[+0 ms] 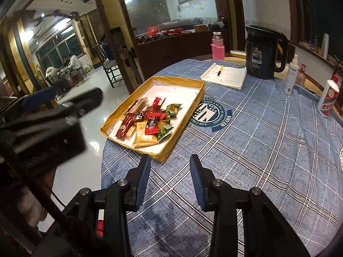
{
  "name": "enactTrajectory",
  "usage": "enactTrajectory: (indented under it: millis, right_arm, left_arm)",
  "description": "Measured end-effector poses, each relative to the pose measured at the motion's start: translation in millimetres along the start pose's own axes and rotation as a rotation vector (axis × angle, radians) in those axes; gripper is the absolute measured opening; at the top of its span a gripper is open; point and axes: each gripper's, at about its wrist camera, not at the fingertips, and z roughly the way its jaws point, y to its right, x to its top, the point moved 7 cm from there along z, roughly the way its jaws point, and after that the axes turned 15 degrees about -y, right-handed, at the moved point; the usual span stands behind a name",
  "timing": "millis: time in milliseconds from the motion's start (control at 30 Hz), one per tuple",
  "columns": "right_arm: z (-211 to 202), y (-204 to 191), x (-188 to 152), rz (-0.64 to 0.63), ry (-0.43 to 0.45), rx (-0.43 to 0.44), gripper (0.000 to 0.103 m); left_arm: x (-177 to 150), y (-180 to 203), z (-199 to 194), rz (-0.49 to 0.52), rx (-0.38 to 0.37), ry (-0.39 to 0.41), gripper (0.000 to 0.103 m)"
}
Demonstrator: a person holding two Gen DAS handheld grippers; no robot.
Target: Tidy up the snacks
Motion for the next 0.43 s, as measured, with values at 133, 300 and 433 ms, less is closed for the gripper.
enactTrajectory:
  millis: [133, 300, 433]
  right_arm:
    - [6.2, -0.9, -3.9, 0.001, -0.02, -0.004, 0.039]
    - [14.9, 10.0, -14.9, 0.032, -0.063, -0.017, 0.039]
    - [18.4, 30.2, -26.4, 0.102, -0.091, -0.044, 0.039]
  left_arm:
    - [-4.8, 3.4, 13.4, -0.001, -0.04, -0.061, 0.089]
    - [-12.9, 18.9, 31.0, 0.018, -0.103, -0.119, 0.089]
    - [-17.2, 44.0, 45.4, 0.065, -0.153, -0.167, 0.089]
